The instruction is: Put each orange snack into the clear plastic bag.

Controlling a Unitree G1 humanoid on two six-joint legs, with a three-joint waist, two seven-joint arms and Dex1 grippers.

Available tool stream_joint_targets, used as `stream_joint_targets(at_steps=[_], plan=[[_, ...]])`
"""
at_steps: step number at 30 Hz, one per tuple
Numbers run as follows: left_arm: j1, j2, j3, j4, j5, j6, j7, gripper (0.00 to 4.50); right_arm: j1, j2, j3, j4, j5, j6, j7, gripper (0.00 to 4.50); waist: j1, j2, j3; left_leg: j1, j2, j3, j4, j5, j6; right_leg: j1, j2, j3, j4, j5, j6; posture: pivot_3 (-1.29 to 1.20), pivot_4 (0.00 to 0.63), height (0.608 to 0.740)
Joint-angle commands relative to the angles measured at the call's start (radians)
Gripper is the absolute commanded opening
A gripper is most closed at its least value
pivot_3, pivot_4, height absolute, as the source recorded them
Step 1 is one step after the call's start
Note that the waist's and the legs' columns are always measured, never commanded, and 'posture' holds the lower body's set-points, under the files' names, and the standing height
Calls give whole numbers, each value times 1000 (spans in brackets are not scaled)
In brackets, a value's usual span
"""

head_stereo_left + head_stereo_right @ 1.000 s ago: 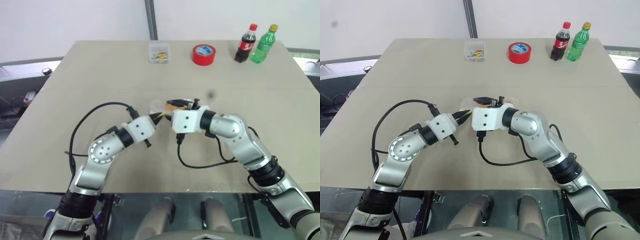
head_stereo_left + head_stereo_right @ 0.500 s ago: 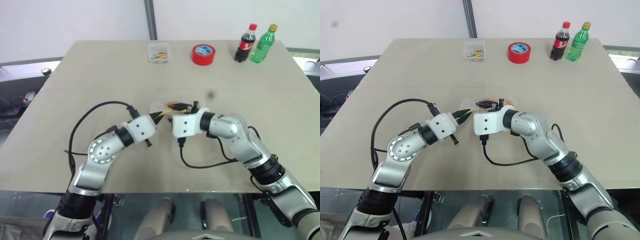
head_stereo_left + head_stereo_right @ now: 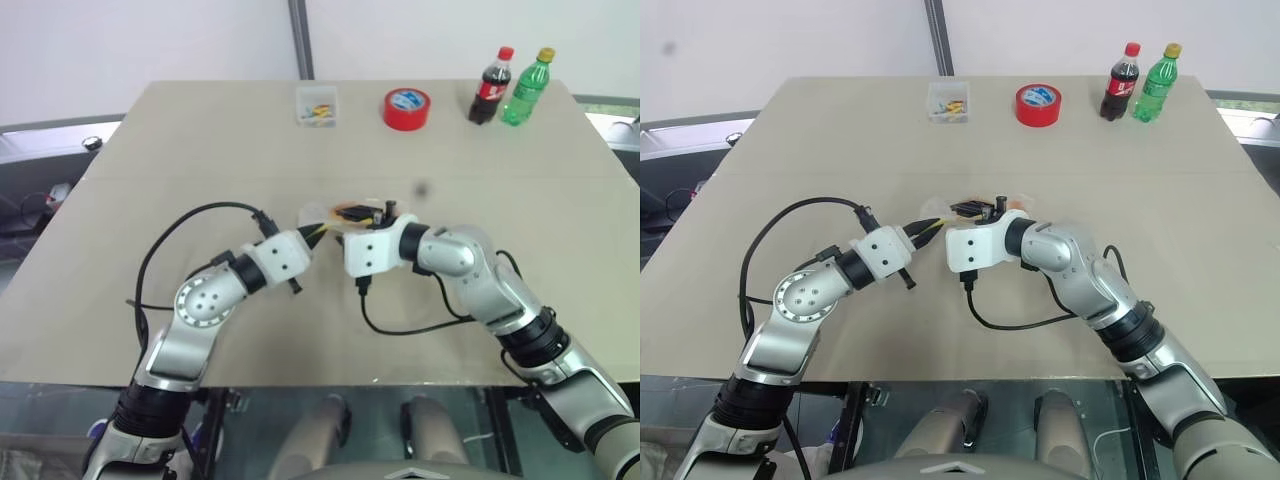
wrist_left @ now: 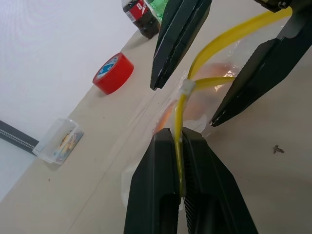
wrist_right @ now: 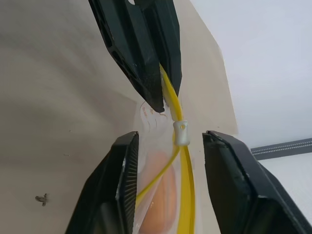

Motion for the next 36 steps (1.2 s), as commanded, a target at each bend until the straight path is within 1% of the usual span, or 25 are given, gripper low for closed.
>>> stream_joint_targets(at_steps=[1, 33, 35, 36], plan=[[-12, 8, 7, -23, 7, -14, 6, 0, -23, 2, -24, -26, -2, -21, -12, 555, 0, 0, 0, 0, 0, 0, 0, 0, 0, 0, 0, 0, 0, 0, 0, 0, 150, 710], [-3, 2, 10, -33, 14, 0, 10, 0, -10, 15, -29, -51, 7, 3, 4, 555, 0, 0, 0, 0, 0, 0, -1, 0, 0, -1, 2, 1, 0, 0, 0, 0, 150, 710], [-2, 2, 10, -33, 14, 1, 11, 0, -11, 14, -30, -52, 8, 4, 5, 15, 0, 0, 0, 0, 0, 0, -1, 0, 0, -1, 2, 1, 0, 0, 0, 0, 150, 710], [-2, 2, 10, -34, 14, 1, 11, 0, -11, 14, -31, -53, 8, 5, 5, 15, 0, 0, 0, 0, 0, 0, -1, 0, 0, -1, 2, 1, 0, 0, 0, 0, 150, 710]])
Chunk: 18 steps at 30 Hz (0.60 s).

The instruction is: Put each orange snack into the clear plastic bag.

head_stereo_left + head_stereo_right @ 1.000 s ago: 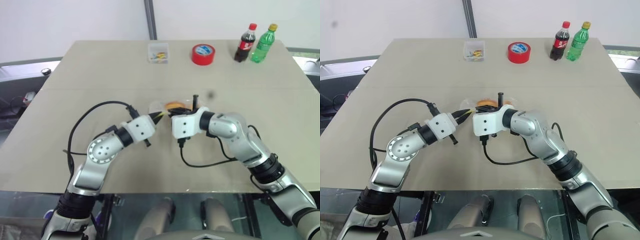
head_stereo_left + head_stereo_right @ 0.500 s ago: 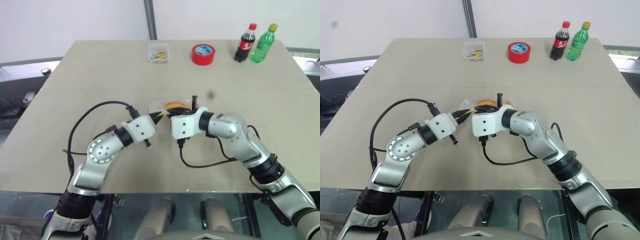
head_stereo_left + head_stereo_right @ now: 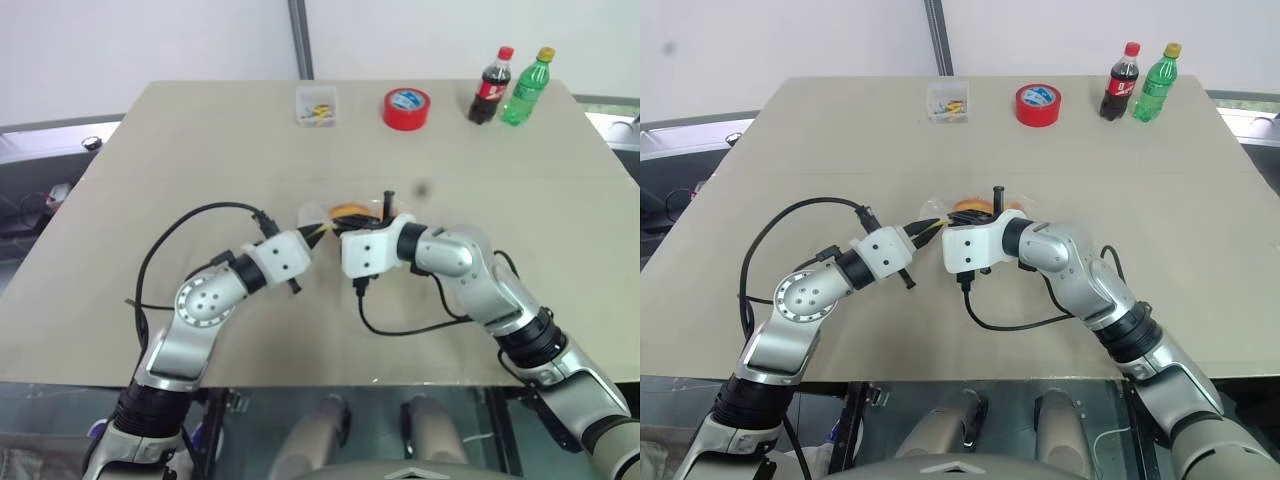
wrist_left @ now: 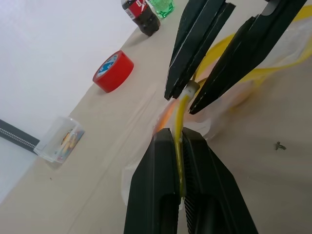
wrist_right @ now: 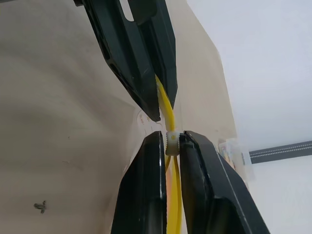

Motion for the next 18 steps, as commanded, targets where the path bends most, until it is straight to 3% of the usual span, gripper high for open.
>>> stream_joint_targets(at_steps=[1, 10, 18], plan=[[-1, 2, 10, -34, 0, -7, 11, 0, -12, 3, -31, -46, 13, 3, 1, 15, 0, 0, 0, 0, 0, 0, 0, 0, 0, 0, 0, 0, 0, 0, 0, 0, 150, 710], [-12, -8, 27, -23, -14, -11, 23, 0, 9, -9, -51, -60, 10, 45, -7, 15, 1, 0, 0, 0, 0, 0, 0, 0, 0, 0, 0, 0, 0, 0, 0, 0, 150, 710], [-26, -13, 83, 4, -40, -27, 49, 0, 126, -136, -181, -75, -27, 192, -47, 15, 5, 0, 0, -1, 0, 0, 0, 0, 0, -1, -1, 0, 0, 0, 0, 0, 150, 710]])
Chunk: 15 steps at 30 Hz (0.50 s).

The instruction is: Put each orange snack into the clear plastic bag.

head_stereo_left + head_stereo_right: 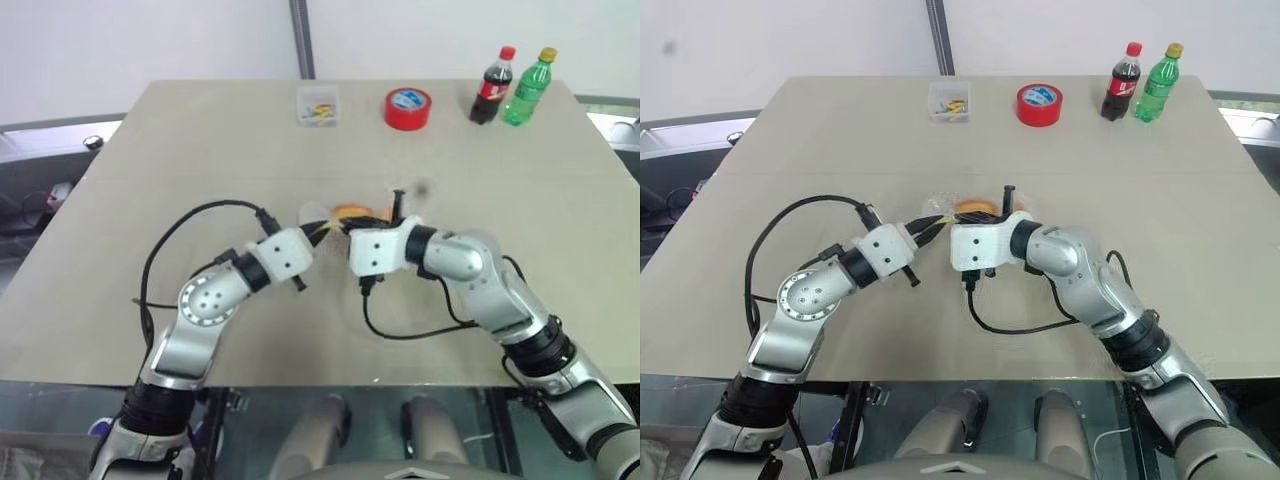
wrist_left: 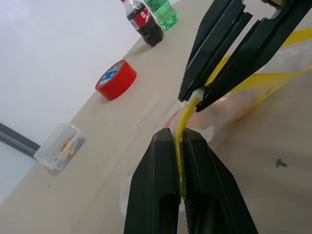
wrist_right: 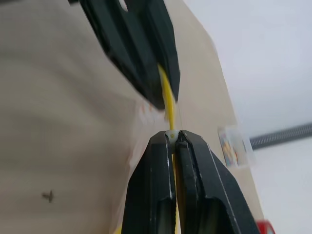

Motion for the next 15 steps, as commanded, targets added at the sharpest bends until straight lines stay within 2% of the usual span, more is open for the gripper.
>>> stream_joint_targets(at_steps=[1, 9, 15], plan=[[-10, 20, 87, 9, -16, -11, 45, 0, 64, -101, -148, 19, -41, 103, -34, 15, 3, 0, 0, 0, 0, 0, 0, 0, 0, 0, 0, 0, 0, 0, 0, 0, 150, 710], [-35, 33, 98, 47, -33, -13, 44, 0, 137, -244, -251, 42, -25, 143, -67, 15, 2, 0, 0, -1, 1, 2, -1, 0, 0, -2, -2, 2, 0, 0, 0, 0, 150, 710], [-52, 35, 107, 70, -52, -8, 46, 0, 126, -289, -290, 49, 1, 152, -78, 15, 1, -1, 0, -1, 1, 3, -1, 0, 0, -2, -2, 3, 0, 0, 0, 0, 150, 710]])
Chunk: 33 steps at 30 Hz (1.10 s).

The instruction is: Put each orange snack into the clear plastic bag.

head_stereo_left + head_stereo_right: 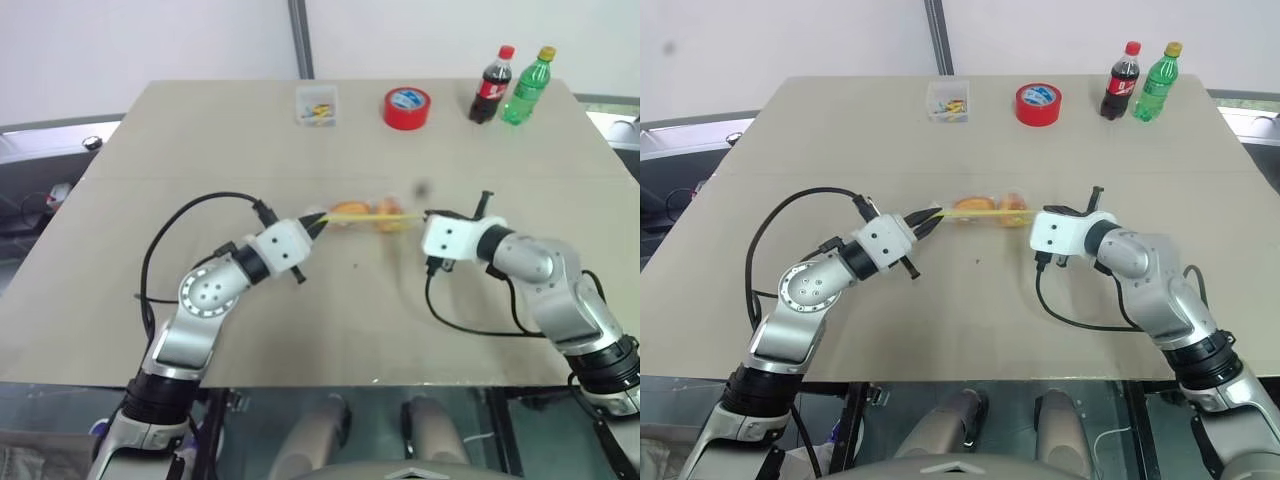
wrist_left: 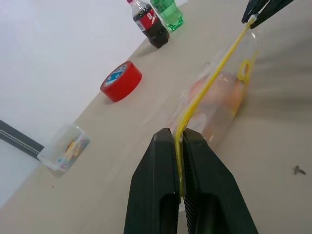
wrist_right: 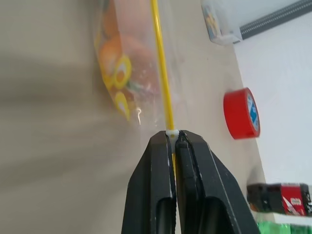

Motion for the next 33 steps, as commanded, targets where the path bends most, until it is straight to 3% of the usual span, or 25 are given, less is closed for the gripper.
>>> stream_joint_targets(at_steps=[1, 5, 10, 13, 18, 22, 26, 27, 29, 32, 33], plan=[[-20, 24, 108, 20, -33, 11, 39, 0, -12, -59, -122, 52, -13, 68, -30, 15, 1, 0, 0, 0, 0, 0, 0, 0, 0, 0, 0, 0, 0, 0, 0, 0, 150, 710], [-149, -6, 111, 127, -83, 41, 54, 0, -151, -28, -114, 155, 8, 55, -75, 15, 1, 0, 1, 0, 0, 0, 0, 0, 0, 0, 0, 0, 0, 0, 0, 0, 150, 710], [-405, -13, 89, 427, -83, -29, 53, 0, -378, -24, -79, 413, -19, -75, -204, 15, -1, -1, 1, -1, 0, 0, 2, 0, 0, 0, 0, -1, 0, 0, 0, 0, 150, 710], [-525, -24, 79, 587, -118, -65, 3, 0, -439, -50, -105, 483, 4, -134, -243, 15, -4, -2, 1, -2, 0, 1, 2, -1, 1, -1, -1, 0, -1, 0, 0, 0, 150, 710], [-516, -19, 55, 589, -136, -115, -58, 0, -301, -114, -172, 314, 103, -90, -130, 15, -13, -2, 1, -18, -1, 2, 7, -2, 3, -13, -2, 0, -2, 0, 0, 0, 150, 710], [-321, 8, 18, 390, -143, -109, -132, 0, -45, -150, -214, 23, 195, 56, -1, 15, -22, -2, 0, -19, -1, 2, 6, -2, 3, -14, -3, 0, -1, 1, 0, 0, 150, 710], [-129, 38, -17, 224, -141, -68, -180, 0, 106, -162, -227, -169, 266, 208, 81, 15, -33, -1, 1, -18, -1, 6, 8, -2, 4, -17, -2, 5, 3, 1, 1, 0, 150, 710], [-89, 48, -25, 196, -141, -50, -192, 0, 132, -168, -225, -194, 278, 233, 97, 344, -33, -1, 1, -15, 0, 8, 8, -2, 4, -16, -1, 7, 5, 1, 0, 0, 150, 710], [-40, 55, -13, 149, -177, 13, -204, 763, 173, -167, -234, -223, 303, 270, 104, 1049, -24, 0, 2, -7, 1, 10, 7, -2, 4, -11, 0, 9, 7, 1, 0, 0, 150, 710], [-6, 74, 34, 72, -266, 124, -223, 1866, 221, -150, -278, -248, 357, 314, 110, 2389, -4, 0, 1, 1, 3, 11, 5, -6, 9, -2, 2, 10, 4, 1, 0, 0, 150, 710], [-1, 77, 43, 56, -281, 149, -225, 2450, 229, -143, -292, -252, 372, 324, 109, 2993, -1, 0, 1, 1, 3, 11, 5, -6, 9, -2, 3, 10, 3, 1, 1, 0, 150, 710]])
